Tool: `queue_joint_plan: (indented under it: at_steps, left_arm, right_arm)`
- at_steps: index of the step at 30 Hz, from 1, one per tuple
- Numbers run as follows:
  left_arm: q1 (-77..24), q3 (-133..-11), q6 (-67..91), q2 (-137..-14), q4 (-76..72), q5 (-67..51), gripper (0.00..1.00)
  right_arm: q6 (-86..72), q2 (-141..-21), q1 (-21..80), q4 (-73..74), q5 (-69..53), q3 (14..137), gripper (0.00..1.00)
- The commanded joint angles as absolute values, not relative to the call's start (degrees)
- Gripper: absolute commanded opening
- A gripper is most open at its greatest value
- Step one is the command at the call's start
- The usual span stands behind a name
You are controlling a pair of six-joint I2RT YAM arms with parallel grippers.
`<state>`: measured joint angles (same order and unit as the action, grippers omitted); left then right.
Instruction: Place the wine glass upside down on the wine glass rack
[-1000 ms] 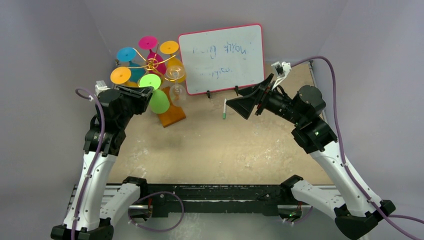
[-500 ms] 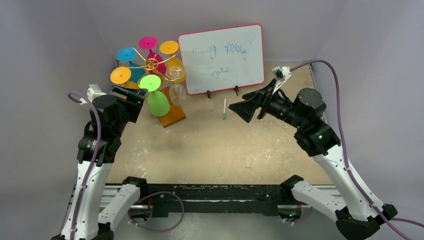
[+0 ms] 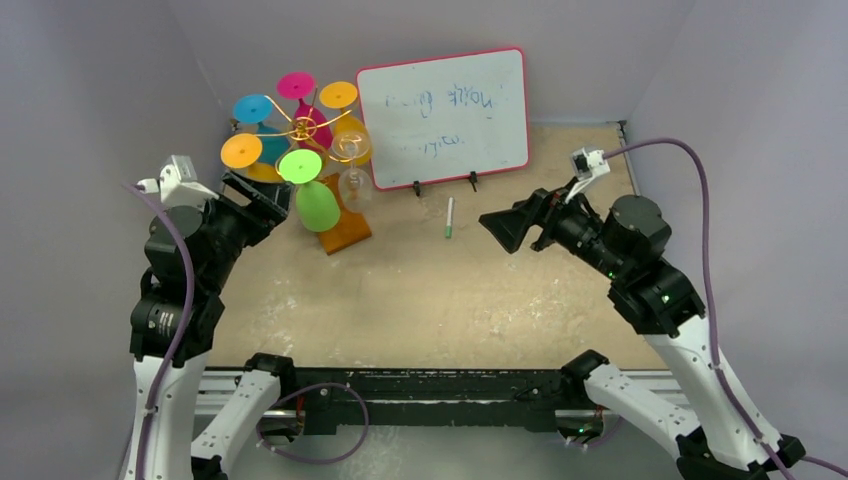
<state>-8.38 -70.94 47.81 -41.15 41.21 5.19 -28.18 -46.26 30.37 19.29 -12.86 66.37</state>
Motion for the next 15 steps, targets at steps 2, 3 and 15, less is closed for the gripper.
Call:
queue_joint_plan:
  at_steps: [2,3,15]
  left_arm:
    - [-8.4,-69.5,41.8,-39.5,34.9,-4.6,0.75]
    - [-8.4,-68.9,41.9,-39.2,34.1,-5.8,0.75]
    - [-9.3,-61.5,39.0,-35.5,30.7,-21.3,0.76]
  right_arm:
    - [-28.2,-42.5,30.5,20.4,-7.0,68.4,1.00]
    - [-28.8,-42.1,30.5,21.0,-6.4,68.4,1.00]
    - [-29.5,-35.0,30.5,21.1,-4.8,62.5,1.00]
